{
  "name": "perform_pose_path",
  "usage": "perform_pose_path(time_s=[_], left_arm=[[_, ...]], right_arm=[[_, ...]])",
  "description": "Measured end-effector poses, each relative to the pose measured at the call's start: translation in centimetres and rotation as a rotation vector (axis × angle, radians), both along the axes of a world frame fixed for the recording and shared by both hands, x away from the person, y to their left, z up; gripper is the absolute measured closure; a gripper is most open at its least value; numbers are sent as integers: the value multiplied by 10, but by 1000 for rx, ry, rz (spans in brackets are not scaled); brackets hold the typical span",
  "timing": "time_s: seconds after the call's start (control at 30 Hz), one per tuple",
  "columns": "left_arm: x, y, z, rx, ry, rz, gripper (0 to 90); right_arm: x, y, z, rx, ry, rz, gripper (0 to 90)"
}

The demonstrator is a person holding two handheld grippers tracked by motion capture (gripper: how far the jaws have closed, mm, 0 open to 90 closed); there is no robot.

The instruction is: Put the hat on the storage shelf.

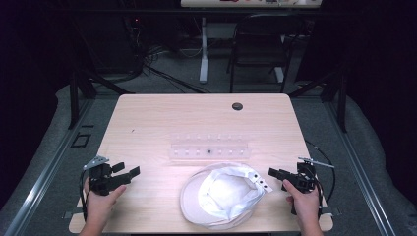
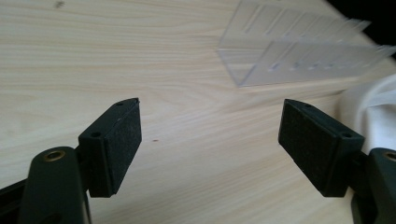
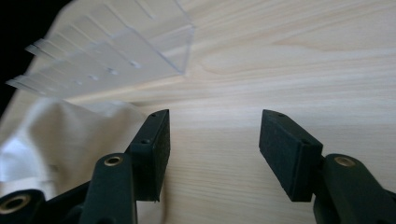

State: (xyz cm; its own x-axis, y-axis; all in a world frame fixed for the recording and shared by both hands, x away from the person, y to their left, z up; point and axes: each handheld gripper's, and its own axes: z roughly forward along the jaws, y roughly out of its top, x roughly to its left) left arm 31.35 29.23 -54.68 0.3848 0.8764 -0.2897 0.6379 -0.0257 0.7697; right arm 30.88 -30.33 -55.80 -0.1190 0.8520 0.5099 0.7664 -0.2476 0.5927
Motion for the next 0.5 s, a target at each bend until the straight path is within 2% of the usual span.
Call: perform_pose_path(time_s=[0.03,0.07,0.1,0.17,0.2,0.23,0.27,0.3,0.33,0.43,0.5], left_arm=[[2,-4,-2,55,15,-5,220],[2,-4,-2,55,15,-5,220],[2,-6,-3,81,19,-12,220],[3,-10,-5,99,27,-25,242],[3,-10,-5,99,27,-25,242],[3,-12,-5,97,26,-24,242],[2,-13,-4,103,25,-28,242],[2,-13,-3,112,30,-34,242],[0,-16,-2,130,10,-20,242],[-2,-19,0,150,-1,-15,242],[-3,-21,1,176,2,-17,242]], right_arm=[[1,-1,2,-7,20,-12,290],[1,-1,3,-17,6,-14,277],[1,-1,3,-17,6,-14,277],[-2,2,11,-81,-35,8,220],[-2,2,11,-81,-35,8,220],[-3,4,12,-105,-40,16,229],[-3,8,13,-155,-29,39,295],[-3,8,13,-155,-29,39,295],[-1,11,14,-148,-21,68,317],[2,14,17,-137,-18,69,334],[5,17,20,-108,-5,82,353]])
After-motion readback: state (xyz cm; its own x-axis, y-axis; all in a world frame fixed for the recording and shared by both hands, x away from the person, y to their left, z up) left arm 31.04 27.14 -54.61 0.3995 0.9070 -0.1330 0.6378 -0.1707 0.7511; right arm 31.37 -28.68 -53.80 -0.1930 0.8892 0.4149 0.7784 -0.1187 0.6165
